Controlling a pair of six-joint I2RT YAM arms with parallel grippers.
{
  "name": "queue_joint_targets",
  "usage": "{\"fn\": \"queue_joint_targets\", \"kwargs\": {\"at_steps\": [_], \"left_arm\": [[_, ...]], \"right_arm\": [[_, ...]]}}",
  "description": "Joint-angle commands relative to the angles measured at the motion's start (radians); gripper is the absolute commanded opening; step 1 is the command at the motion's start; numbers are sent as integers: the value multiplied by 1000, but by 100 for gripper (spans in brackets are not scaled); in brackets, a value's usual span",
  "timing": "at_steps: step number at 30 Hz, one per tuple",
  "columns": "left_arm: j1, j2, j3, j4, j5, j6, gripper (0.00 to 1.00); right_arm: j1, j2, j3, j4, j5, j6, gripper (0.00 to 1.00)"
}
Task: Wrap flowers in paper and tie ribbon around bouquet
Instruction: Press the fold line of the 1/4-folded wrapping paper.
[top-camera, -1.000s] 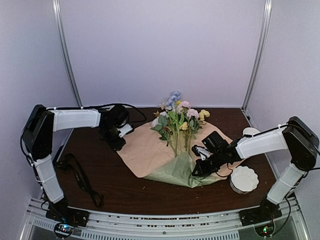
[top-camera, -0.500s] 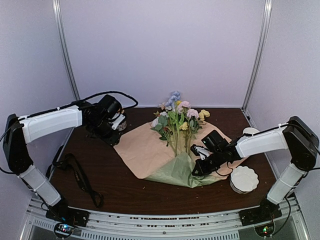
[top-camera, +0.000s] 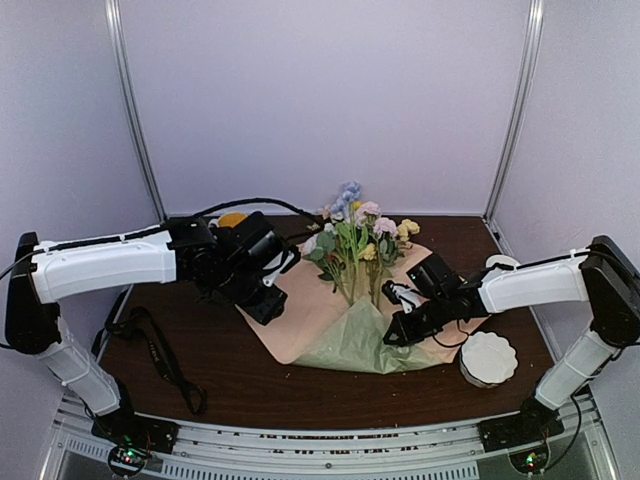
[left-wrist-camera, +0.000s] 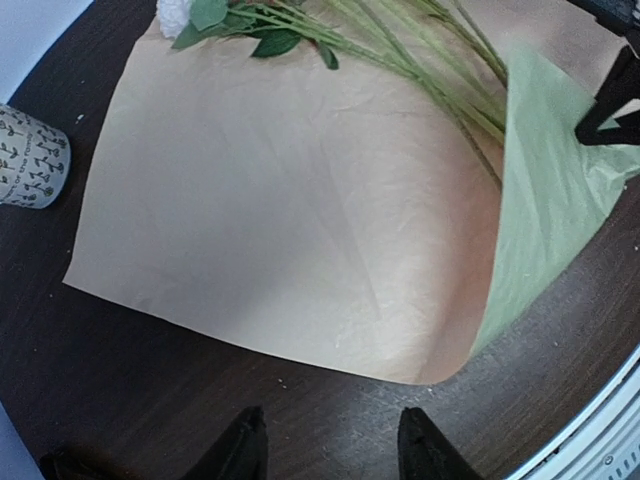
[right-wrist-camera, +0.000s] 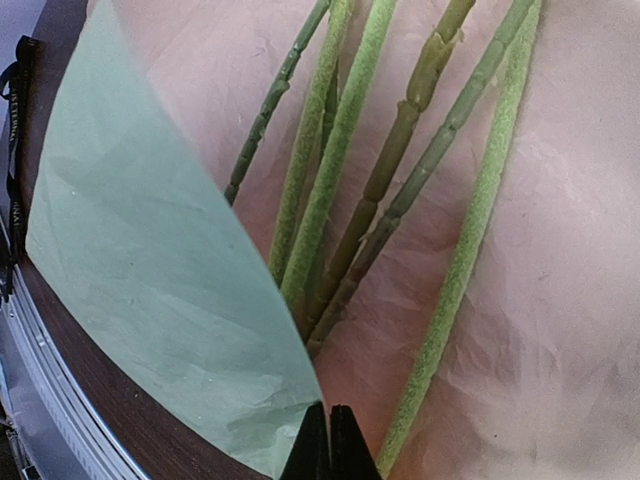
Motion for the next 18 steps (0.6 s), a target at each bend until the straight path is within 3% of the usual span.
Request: {"fn": "queue_joint_targets", "kwargs": {"at_steps": [1,9,18], "left_arm": [[-69,-10,13,4,6,-46,50],[-87,7,-61,147,139,41,61],[-87,152,-124,413,280,241,68]], "right_arm": [[-3,7,43,28,-10,5,0],[-1,2,-11,129,-9,98,0],[2,-32,-32,93,-60,135,0]]}}
